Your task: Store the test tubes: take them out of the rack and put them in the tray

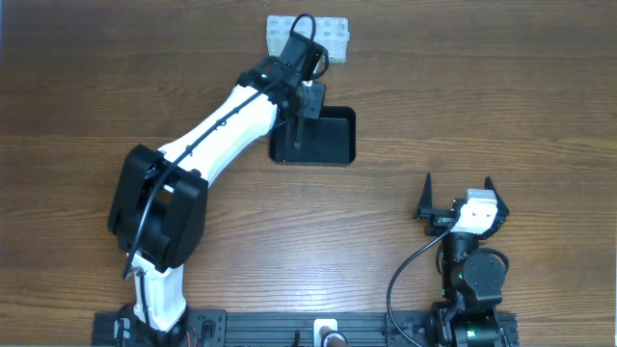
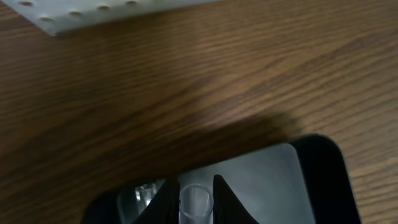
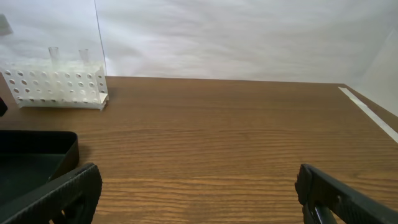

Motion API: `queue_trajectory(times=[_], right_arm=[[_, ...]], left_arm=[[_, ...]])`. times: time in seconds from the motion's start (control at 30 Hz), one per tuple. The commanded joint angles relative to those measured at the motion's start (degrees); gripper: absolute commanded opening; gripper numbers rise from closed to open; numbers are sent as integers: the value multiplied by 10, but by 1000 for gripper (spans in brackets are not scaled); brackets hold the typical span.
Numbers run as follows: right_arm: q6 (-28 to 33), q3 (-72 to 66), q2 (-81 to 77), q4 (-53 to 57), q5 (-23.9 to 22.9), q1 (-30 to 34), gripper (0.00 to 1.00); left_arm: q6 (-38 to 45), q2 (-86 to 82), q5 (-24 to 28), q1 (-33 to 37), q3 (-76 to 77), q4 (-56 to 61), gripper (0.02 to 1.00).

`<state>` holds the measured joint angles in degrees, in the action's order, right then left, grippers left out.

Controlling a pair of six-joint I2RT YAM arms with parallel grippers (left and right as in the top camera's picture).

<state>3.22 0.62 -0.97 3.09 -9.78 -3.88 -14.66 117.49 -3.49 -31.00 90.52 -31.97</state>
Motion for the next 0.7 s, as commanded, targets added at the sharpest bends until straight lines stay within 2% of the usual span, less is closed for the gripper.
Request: queue_trajectory(times=[0.03, 0.7], right_arm=[[2, -3, 0, 2, 3, 3, 991], [3, -3, 0, 2, 3, 3, 989]], left_arm=[[-8, 21, -7, -1, -7, -1, 104], [-18, 40, -11, 10, -7, -19, 121]])
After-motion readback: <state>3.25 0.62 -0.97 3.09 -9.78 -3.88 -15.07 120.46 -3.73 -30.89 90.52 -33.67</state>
